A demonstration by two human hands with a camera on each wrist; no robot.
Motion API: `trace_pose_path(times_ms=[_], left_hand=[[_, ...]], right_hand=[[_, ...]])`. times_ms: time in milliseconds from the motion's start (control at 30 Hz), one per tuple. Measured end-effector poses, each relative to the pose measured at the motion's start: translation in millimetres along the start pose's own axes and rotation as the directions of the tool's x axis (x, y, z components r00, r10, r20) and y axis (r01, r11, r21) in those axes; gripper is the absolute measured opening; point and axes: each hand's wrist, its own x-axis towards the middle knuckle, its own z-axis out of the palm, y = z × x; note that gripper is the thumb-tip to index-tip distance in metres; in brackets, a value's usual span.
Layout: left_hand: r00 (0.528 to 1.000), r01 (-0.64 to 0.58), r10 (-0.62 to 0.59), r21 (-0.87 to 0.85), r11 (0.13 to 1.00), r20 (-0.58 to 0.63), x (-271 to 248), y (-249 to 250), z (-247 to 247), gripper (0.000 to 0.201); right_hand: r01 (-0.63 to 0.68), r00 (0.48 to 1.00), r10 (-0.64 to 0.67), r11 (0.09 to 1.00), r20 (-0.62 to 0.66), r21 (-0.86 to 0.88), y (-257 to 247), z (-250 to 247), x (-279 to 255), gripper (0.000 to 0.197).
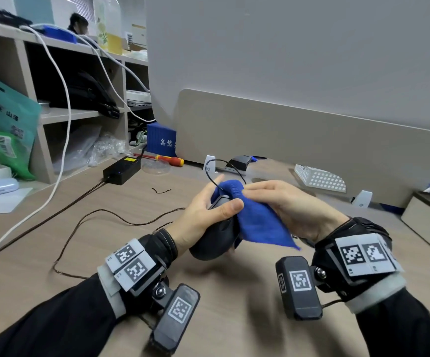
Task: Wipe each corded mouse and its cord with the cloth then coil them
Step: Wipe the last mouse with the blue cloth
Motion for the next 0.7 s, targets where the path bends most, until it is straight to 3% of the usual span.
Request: trace_pose_path(times_ms=[33, 100, 233, 333, 500, 633, 700], left_hand=[[1.000, -0.009, 0.010, 0.046, 0.999, -0.015, 2, -3, -2, 0.128], [1.000, -0.022, 0.024, 0.093, 0.995, -0.018, 3, -6, -5, 0.141], [0.999, -0.010, 0.015, 0.113, 0.994, -0.045, 3, -7, -5, 0.127], [0.998, -0.014, 0.022, 0.144, 0.989, -0.056, 2, -7, -5, 0.116], [0.998, -0.031, 0.041, 0.167, 0.985, -0.056, 5, -4, -4, 0.106], [0.996, -0.048, 0.059, 0.160, 0.986, -0.064, 7, -6, -5, 0.134], [0.996, -0.043, 0.055, 0.159, 0.986, -0.070, 6, -6, -5, 0.129]], right_hand=[[0.002, 1.000, -0.002, 1.000, -0.007, -0.026, 1, 1, 0, 0.028], [-0.008, 0.999, 0.005, 0.996, -0.040, -0.085, 2, 1, 3, 0.027], [-0.026, 0.987, 0.006, 0.992, -0.162, -0.120, 6, 1, 13, 0.029], [-0.034, 0.990, 0.017, 0.993, -0.141, -0.116, 10, 1, 14, 0.043], [-0.042, 0.991, 0.029, 0.994, -0.131, -0.104, 13, 5, 15, 0.036], [-0.018, 0.983, 0.010, 0.999, -0.184, -0.046, 11, 9, 15, 0.033], [0.004, 0.976, -0.007, 1.000, -0.217, -0.017, 9, 9, 15, 0.035]])
